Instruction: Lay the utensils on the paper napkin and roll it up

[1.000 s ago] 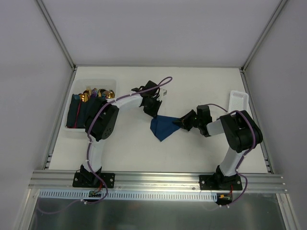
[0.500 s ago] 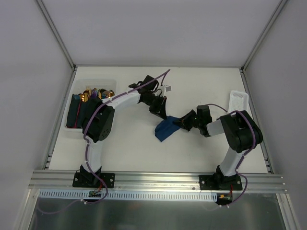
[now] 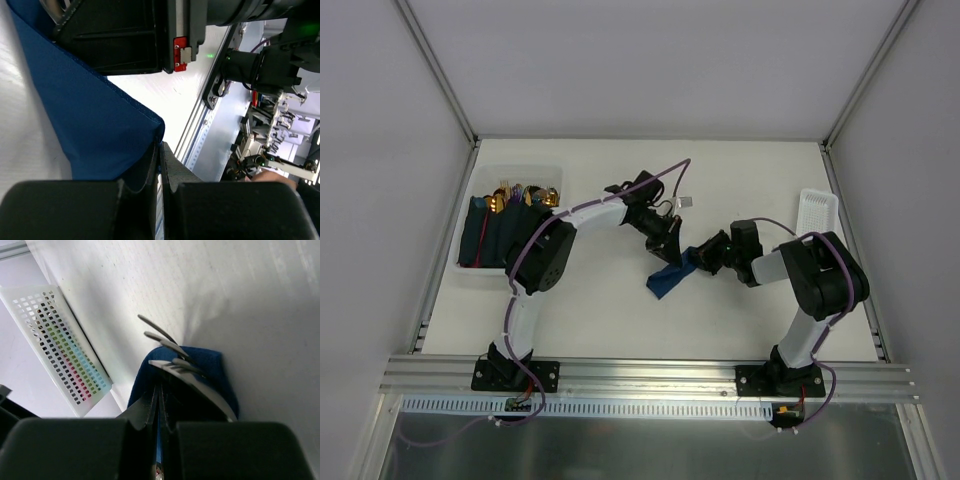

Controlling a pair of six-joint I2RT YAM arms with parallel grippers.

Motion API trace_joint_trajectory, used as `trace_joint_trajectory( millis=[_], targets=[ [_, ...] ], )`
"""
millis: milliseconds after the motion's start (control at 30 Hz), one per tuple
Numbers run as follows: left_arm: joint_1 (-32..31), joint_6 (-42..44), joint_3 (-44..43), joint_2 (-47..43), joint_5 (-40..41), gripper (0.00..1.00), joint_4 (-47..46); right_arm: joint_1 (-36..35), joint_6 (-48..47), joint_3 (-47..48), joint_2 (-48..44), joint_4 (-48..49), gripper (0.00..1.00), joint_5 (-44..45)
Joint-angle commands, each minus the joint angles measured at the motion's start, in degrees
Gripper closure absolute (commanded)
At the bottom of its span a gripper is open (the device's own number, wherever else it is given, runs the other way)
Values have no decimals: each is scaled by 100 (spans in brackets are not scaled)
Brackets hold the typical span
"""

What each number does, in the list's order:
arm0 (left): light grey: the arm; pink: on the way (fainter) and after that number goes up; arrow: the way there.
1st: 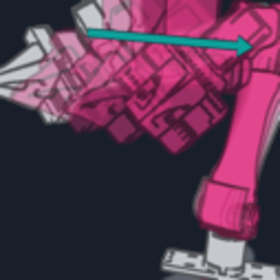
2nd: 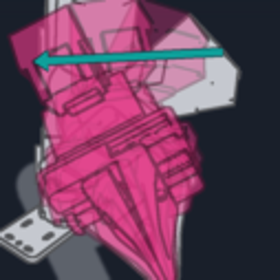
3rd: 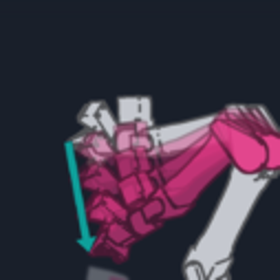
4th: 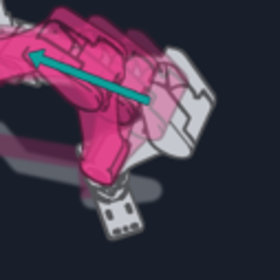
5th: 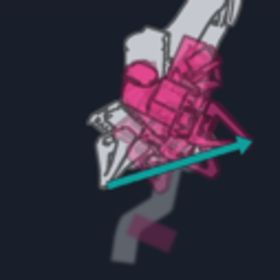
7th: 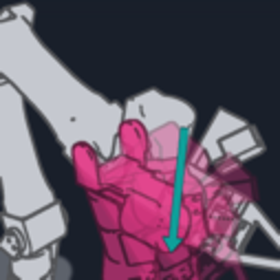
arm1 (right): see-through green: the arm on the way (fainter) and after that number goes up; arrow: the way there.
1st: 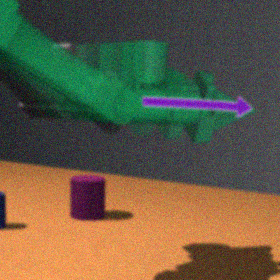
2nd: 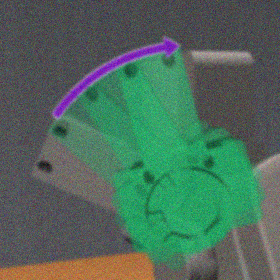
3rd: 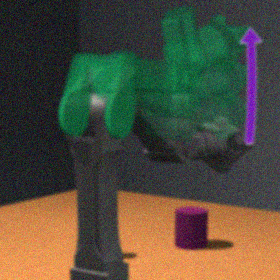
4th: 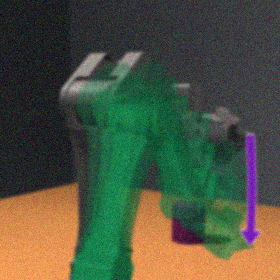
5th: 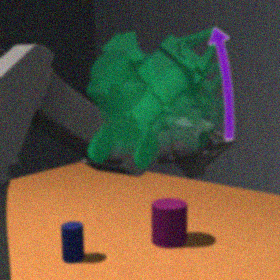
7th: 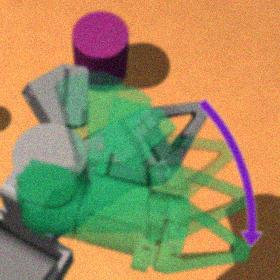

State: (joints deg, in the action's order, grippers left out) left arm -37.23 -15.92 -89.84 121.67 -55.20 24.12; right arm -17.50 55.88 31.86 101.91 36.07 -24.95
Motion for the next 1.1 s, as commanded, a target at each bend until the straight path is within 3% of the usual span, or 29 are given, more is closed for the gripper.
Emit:
trace_joint_trajectory(
  millis=[0,167,333,533,667,800,1067],
  targets=[
    [-240,-104,63,111,-747,100,111,36,-253,-206,40,-742,100,579],
    [-460,-113,169,384,-545,100,-21,45,-244,-224,13,-742,100,579],
    [-522,-411,239,700,296,100,-162,36,-244,-197,-48,-751,100,500],
    [-478,-657,441,797,1098,100,-188,71,-630,21,-434,-1497,99,456],
    [-434,-728,547,762,1528,100,-188,71,-902,285,-715,-2156,92,500],
    [-346,-798,617,797,1609,100,-197,62,-1263,567,-1058,-3016,82,596],
    [-223,-798,670,832,1539,100,-188,158,-1703,840,-1797,-3766,80,676]
  ],
)
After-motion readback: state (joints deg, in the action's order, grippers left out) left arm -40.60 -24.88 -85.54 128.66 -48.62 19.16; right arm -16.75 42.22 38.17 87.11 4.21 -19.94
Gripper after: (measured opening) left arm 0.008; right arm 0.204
